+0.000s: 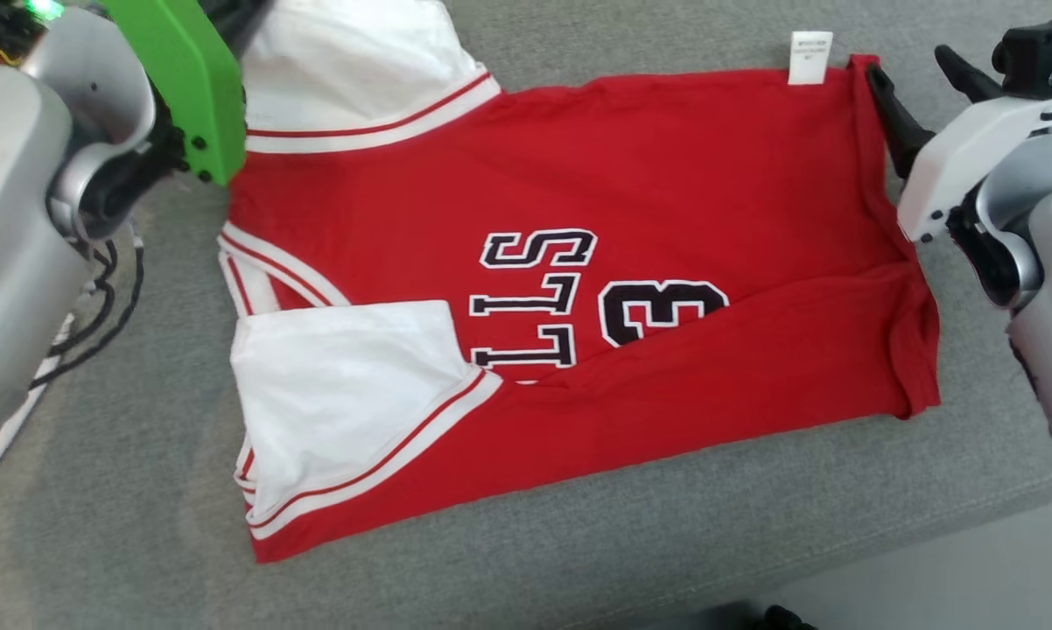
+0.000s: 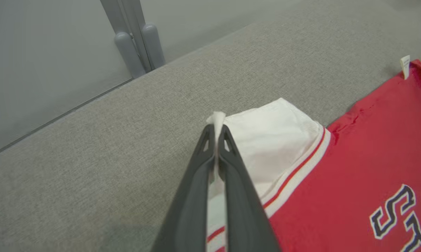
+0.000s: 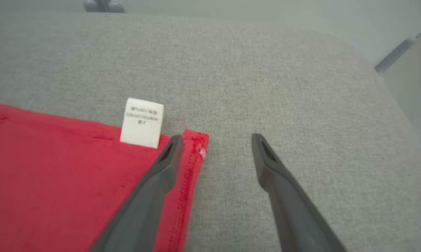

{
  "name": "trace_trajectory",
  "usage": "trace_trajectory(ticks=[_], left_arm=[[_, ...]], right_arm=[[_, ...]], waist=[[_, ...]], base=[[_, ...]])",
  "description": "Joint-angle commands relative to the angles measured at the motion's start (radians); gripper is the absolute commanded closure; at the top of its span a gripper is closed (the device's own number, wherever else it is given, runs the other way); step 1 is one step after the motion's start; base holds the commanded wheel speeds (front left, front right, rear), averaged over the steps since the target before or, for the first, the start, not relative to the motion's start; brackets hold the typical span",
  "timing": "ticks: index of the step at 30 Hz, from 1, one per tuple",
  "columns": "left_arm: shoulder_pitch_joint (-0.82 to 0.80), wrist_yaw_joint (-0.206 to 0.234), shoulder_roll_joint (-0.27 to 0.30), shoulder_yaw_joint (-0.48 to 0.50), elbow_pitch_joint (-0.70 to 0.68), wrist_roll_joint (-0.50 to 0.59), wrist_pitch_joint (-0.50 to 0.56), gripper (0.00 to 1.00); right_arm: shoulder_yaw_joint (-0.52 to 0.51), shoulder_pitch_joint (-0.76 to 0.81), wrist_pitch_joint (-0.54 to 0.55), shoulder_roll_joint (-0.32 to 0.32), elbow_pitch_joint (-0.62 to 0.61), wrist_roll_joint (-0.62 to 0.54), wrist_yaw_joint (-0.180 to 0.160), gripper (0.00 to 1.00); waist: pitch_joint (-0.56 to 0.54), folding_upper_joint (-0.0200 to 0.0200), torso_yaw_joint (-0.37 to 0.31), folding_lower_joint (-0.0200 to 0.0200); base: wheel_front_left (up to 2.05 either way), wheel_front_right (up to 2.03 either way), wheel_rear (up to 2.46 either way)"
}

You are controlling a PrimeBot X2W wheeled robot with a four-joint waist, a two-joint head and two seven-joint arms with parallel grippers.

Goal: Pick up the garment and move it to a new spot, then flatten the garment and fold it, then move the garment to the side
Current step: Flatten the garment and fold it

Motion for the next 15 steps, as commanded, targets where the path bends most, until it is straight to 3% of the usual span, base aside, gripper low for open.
trace_trajectory(ticks=[1,7,15], left_arm=[[0.021,0.000,0.004,-0.007,-0.018,-0.012,-0.011,1.00],[0.064,0.000,0.018,-0.060,-0.111,-0.045,-0.031,1.00],[0.049,0.001,0.022,-0.086,-0.123,-0.055,-0.059,1.00]], right_arm=[[0.011,-0.009,0.014,-0.021,0.013,0.018,-0.001,0.00],[0.092,-0.028,0.082,-0.106,0.069,0.052,-0.001,0.00],[0.174,-0.050,0.133,-0.144,0.130,0.092,-0.001,0.00]], waist=[[-0.057,0.0000,0.099,-0.0001],[-0.055,0.0000,0.153,-0.0001],[-0.044,0.0000,0.166,-0.0001]], base=[[0.00,0.00,0.00],[0.00,0.00,0.00],[0.00,0.00,0.00]])
